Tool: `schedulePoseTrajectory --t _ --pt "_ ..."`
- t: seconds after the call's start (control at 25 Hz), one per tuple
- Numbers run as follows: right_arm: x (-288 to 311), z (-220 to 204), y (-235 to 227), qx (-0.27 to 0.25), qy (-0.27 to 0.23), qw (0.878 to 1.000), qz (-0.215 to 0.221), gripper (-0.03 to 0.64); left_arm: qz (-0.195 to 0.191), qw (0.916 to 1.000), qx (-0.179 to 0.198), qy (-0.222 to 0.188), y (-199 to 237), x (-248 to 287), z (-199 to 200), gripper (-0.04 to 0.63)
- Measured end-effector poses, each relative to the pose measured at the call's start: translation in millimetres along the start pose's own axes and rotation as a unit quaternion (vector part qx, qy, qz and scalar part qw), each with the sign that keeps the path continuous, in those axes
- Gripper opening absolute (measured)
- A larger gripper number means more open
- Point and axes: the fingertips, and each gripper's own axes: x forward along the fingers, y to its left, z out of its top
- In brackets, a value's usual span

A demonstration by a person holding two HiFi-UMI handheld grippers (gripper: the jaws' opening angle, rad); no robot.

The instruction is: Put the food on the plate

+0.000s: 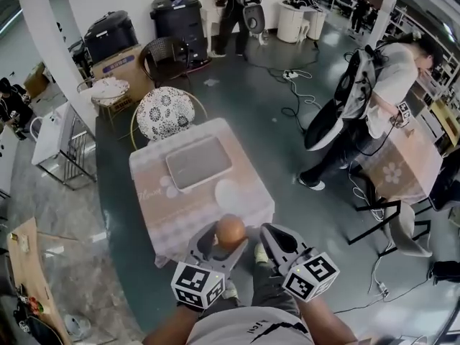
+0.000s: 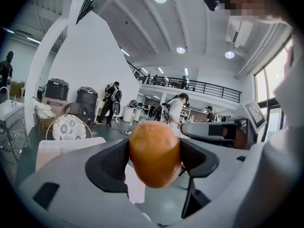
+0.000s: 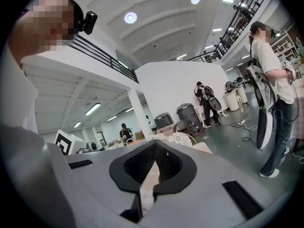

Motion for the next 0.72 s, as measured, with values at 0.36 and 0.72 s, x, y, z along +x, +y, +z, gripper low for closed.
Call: schedulePoseTrajectory --t 0.36,0.72 --pt "78 15 -61 0.003 0.033 0.998 0.057 0.015 0.069 0.9973 -0.021 0.015 54 68 3 0.332" --pt "137 19 -128 0.005 0.085 0.988 0.127 0.015 0.146 0.9883 -0.036 0.025 87 140 2 0.333"
